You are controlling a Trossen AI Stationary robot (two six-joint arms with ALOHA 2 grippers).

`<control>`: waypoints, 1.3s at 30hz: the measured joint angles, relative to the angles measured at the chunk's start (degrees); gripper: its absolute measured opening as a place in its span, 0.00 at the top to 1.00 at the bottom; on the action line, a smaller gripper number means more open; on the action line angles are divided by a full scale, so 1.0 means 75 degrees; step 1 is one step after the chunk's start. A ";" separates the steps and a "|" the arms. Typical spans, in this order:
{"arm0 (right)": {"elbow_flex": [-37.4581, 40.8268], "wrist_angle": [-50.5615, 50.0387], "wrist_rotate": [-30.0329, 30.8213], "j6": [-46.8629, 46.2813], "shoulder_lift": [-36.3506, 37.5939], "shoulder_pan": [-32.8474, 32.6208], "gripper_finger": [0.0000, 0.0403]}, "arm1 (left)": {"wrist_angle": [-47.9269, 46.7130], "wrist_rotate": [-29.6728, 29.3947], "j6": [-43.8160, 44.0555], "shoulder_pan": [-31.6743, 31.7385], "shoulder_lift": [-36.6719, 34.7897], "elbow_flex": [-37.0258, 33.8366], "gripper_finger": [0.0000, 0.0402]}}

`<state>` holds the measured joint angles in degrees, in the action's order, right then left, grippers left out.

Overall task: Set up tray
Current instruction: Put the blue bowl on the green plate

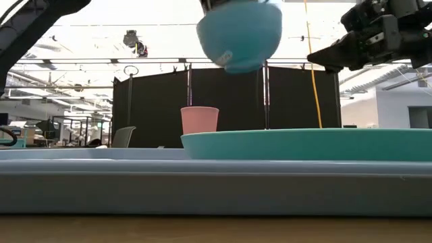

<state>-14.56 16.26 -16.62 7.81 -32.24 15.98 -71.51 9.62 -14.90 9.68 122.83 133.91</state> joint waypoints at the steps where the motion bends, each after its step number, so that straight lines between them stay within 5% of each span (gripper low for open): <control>1: 0.0051 -0.0007 0.0003 0.0040 0.0101 -0.0021 1.00 | 0.0011 -0.0093 -0.0006 -0.0194 0.0000 0.0000 0.98; 12: 0.0407 0.0010 0.0244 -0.0253 0.0652 0.0186 1.00 | 0.1077 -0.0360 0.0205 -0.1826 0.0131 -0.0848 0.98; 17: 0.0421 -0.0086 0.0210 -0.0446 0.0649 0.0190 1.00 | 0.2153 -0.1076 0.0742 -0.1915 0.0146 -0.1796 0.98; 25: 0.0421 -0.0208 0.0207 -0.0496 0.0640 0.0190 1.00 | 0.3495 -0.1037 0.1549 -0.1872 0.0152 -0.3074 0.98; 39: 0.0421 -0.0159 0.0207 -0.0347 0.0640 0.0193 1.00 | 0.4004 -0.0449 0.1833 -0.1646 0.0561 -0.3179 0.98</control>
<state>-11.40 15.07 -15.07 5.21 -27.44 17.43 -41.48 6.26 -1.16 -2.66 127.04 110.06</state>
